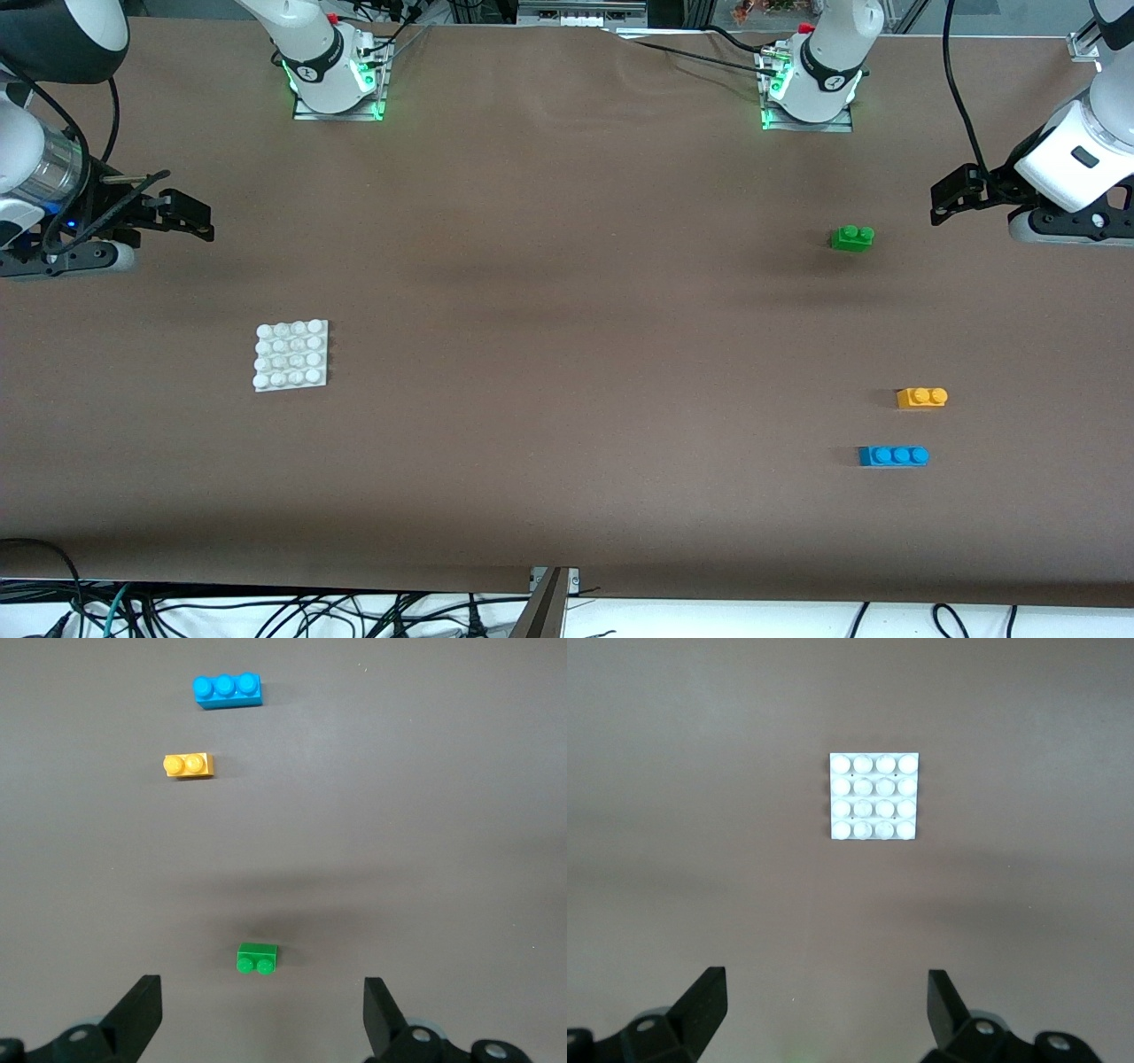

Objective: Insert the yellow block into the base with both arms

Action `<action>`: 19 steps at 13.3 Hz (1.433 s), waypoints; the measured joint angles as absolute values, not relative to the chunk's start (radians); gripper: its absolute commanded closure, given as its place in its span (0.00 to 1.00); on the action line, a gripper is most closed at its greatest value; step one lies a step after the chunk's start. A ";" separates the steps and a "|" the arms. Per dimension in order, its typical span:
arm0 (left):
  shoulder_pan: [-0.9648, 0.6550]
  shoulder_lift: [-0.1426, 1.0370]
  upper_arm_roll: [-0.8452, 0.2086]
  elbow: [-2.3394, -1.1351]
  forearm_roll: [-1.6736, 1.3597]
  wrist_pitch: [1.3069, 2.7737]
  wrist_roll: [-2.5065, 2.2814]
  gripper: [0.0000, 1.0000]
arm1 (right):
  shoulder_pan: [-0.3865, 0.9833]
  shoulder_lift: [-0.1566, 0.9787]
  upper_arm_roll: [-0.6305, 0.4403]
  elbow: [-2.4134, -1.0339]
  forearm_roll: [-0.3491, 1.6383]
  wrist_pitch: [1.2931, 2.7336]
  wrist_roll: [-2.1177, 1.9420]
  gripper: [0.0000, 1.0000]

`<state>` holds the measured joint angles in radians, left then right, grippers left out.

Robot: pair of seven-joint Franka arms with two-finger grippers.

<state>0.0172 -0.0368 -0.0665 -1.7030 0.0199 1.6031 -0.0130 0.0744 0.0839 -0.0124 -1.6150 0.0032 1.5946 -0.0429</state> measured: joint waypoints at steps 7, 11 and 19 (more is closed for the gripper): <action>0.017 -0.037 -0.067 -1.703 0.020 1.603 -0.013 0.00 | 0.074 0.084 -0.013 -1.636 0.003 1.618 -0.043 0.00; 0.017 -0.037 -0.067 -1.703 0.020 1.602 -0.013 0.00 | 0.073 0.091 -0.027 -1.771 -0.003 1.822 -0.054 0.00; 0.017 -0.037 -0.067 -1.702 0.020 1.601 -0.013 0.00 | 0.032 0.264 -0.073 -1.941 0.001 2.200 -0.129 0.00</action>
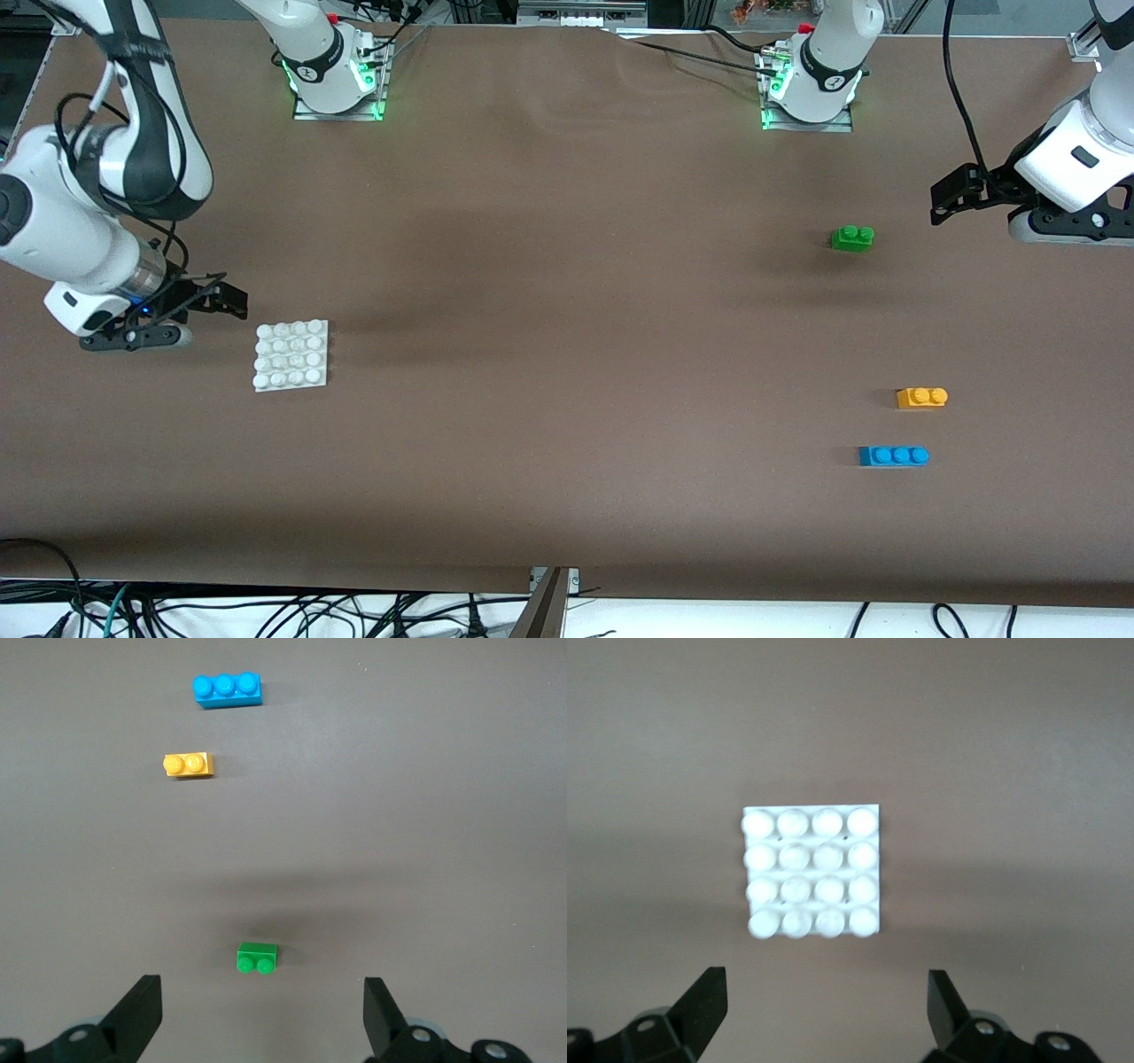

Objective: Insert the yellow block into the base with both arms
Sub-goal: 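Reach the right gripper down to the white base plate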

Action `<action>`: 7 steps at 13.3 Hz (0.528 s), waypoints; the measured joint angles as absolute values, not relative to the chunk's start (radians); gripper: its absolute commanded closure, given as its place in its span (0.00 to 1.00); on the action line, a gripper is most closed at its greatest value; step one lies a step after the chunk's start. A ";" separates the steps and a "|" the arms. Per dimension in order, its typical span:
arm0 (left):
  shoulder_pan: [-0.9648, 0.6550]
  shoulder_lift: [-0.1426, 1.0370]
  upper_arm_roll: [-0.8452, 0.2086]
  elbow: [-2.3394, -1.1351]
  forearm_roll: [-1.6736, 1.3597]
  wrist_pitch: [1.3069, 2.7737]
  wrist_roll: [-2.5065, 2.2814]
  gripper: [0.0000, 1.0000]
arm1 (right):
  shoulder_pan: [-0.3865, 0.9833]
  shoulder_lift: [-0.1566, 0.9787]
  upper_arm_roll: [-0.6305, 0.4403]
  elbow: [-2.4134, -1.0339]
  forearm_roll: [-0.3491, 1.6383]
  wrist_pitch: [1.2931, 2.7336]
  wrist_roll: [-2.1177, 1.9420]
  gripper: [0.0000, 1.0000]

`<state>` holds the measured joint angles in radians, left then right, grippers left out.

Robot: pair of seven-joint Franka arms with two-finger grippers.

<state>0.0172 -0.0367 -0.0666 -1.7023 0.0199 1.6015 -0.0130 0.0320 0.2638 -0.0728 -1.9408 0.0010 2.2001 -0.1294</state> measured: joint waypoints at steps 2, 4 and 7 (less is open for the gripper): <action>0.017 -0.037 -0.067 -1.702 0.020 1.601 -0.013 0.00 | 0.023 0.322 -0.074 -1.943 0.033 2.262 -0.152 0.00; 0.017 -0.036 -0.067 -1.702 0.020 1.601 -0.013 0.00 | 0.015 0.390 -0.074 -1.947 0.097 2.336 -0.203 0.00; 0.017 -0.036 -0.067 -1.701 0.020 1.601 -0.013 0.00 | 0.013 0.467 -0.075 -1.948 0.162 2.410 -0.247 0.00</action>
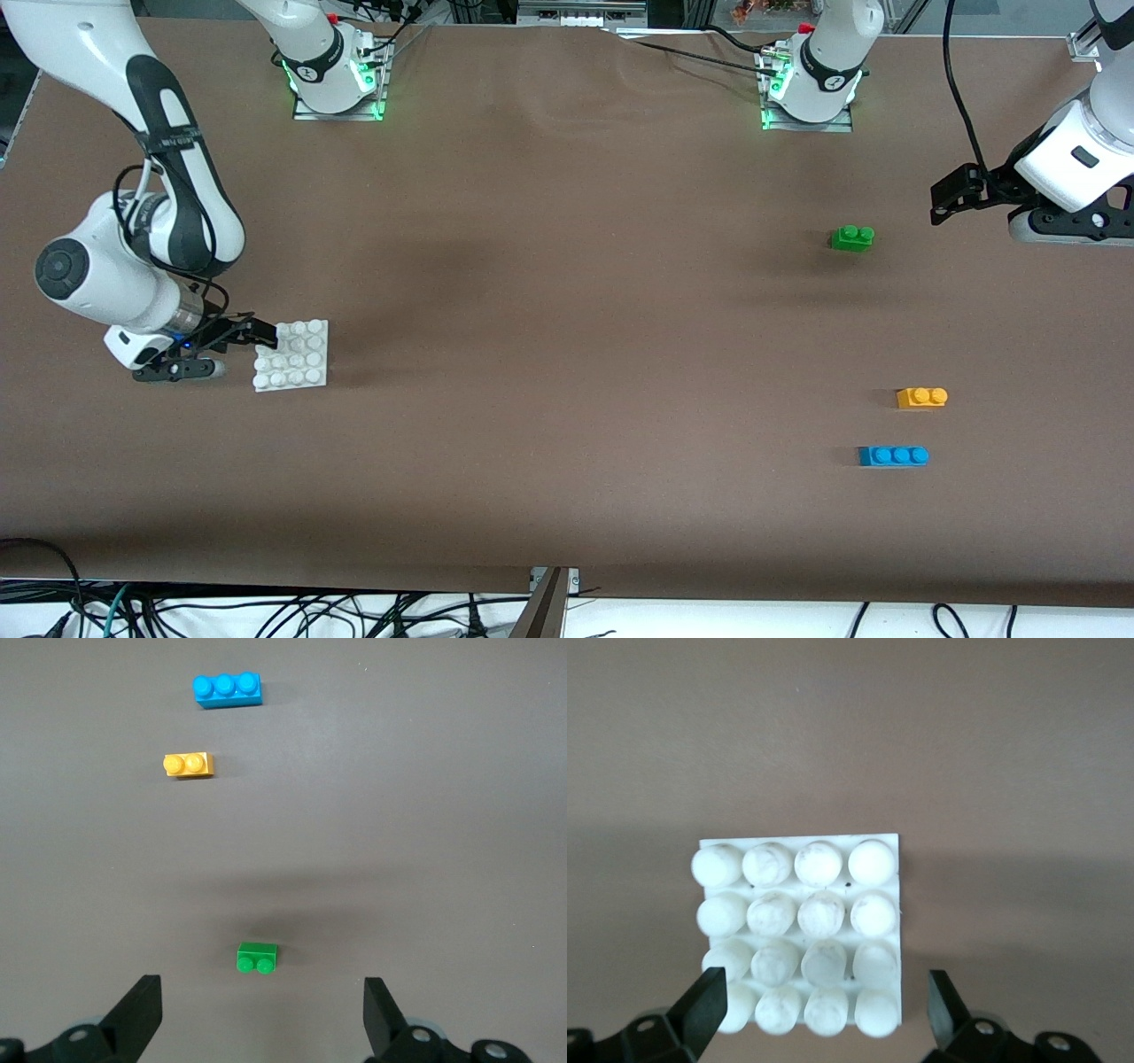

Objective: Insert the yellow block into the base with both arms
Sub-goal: 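Reach the right gripper down to the white base plate, then close the right gripper on the white base plate edge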

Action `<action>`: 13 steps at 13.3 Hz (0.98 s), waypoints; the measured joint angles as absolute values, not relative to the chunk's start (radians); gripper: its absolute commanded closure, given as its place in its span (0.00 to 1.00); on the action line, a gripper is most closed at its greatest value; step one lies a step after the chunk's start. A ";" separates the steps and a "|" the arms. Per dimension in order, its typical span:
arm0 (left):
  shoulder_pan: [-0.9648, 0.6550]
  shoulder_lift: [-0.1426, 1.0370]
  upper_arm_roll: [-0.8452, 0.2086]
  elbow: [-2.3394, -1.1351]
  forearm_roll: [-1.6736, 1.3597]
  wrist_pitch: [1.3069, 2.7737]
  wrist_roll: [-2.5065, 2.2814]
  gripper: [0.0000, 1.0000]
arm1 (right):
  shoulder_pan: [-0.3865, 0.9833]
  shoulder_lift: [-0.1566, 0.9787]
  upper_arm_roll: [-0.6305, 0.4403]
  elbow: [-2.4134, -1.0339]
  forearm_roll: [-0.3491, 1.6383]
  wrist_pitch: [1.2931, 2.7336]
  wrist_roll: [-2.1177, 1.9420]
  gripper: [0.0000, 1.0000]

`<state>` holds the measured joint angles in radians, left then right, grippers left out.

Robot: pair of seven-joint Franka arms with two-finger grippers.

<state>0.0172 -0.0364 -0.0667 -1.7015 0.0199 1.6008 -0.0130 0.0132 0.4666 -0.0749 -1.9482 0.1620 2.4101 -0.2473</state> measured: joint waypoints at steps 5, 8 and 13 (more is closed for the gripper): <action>0.017 -0.036 -0.067 -1.701 0.020 1.601 -0.013 0.00 | 0.013 0.514 -0.077 -1.948 0.254 2.478 -0.323 0.00; 0.017 -0.036 -0.067 -1.701 0.020 1.601 -0.013 0.00 | 0.012 0.536 -0.087 -1.948 0.276 2.507 -0.376 0.00; 0.017 -0.036 -0.067 -1.701 0.020 1.601 -0.013 0.00 | 0.011 0.561 -0.096 -1.949 0.279 2.543 -0.398 0.00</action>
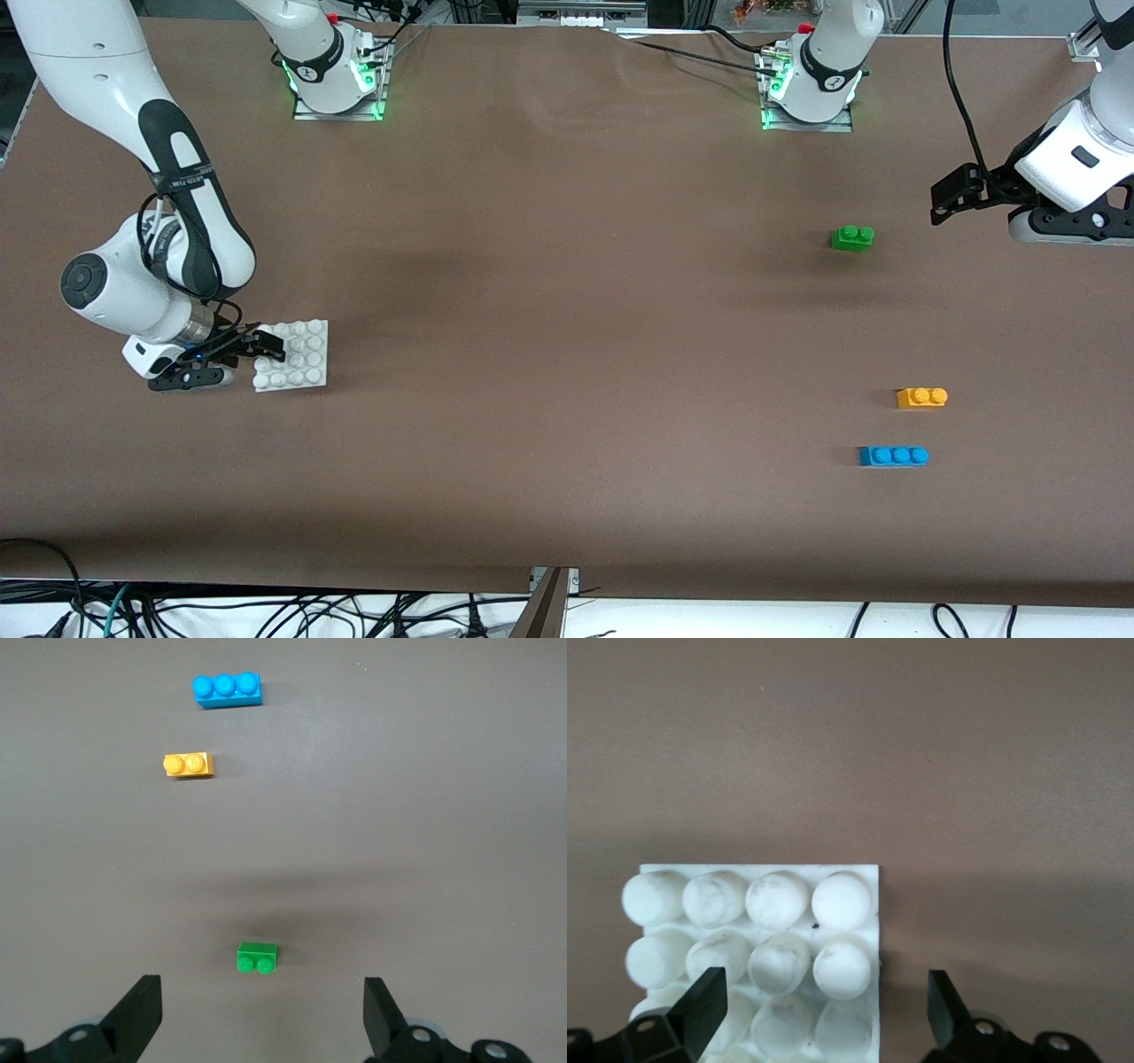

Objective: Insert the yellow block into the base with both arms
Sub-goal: 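Close the right gripper on the white base plate edge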

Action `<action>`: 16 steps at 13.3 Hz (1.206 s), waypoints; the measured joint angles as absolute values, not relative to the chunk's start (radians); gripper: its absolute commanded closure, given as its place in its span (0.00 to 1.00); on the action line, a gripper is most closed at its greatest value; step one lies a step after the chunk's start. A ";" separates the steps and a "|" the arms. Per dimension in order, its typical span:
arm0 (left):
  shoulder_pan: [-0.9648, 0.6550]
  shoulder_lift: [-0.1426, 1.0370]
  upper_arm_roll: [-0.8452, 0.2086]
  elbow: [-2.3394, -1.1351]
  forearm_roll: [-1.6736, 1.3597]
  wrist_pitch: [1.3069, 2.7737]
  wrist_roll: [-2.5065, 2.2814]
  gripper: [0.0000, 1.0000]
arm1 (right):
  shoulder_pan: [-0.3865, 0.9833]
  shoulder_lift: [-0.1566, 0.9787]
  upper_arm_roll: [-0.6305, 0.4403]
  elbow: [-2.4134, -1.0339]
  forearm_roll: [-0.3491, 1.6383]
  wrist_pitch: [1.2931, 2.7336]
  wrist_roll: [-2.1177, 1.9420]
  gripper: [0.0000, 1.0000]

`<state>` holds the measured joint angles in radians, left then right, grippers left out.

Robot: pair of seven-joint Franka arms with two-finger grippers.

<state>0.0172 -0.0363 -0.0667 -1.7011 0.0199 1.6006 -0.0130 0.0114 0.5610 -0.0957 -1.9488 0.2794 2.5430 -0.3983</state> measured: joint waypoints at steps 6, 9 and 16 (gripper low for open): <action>0.017 -0.036 -0.067 -1.701 0.020 1.601 -0.013 0.00 | 0.011 0.585 -0.096 -1.949 0.284 2.563 -0.401 0.00; 0.017 -0.036 -0.067 -1.701 0.020 1.601 -0.013 0.00 | 0.012 0.589 -0.094 -1.951 0.292 2.568 -0.401 0.03; 0.017 -0.036 -0.067 -1.701 0.020 1.601 -0.013 0.00 | 0.018 0.592 -0.092 -1.951 0.301 2.575 -0.381 0.34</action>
<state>0.0172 -0.0363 -0.0668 -1.7010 0.0199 1.6005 -0.0130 0.0178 0.5924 -0.0918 -1.9510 0.3010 2.5752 -0.3809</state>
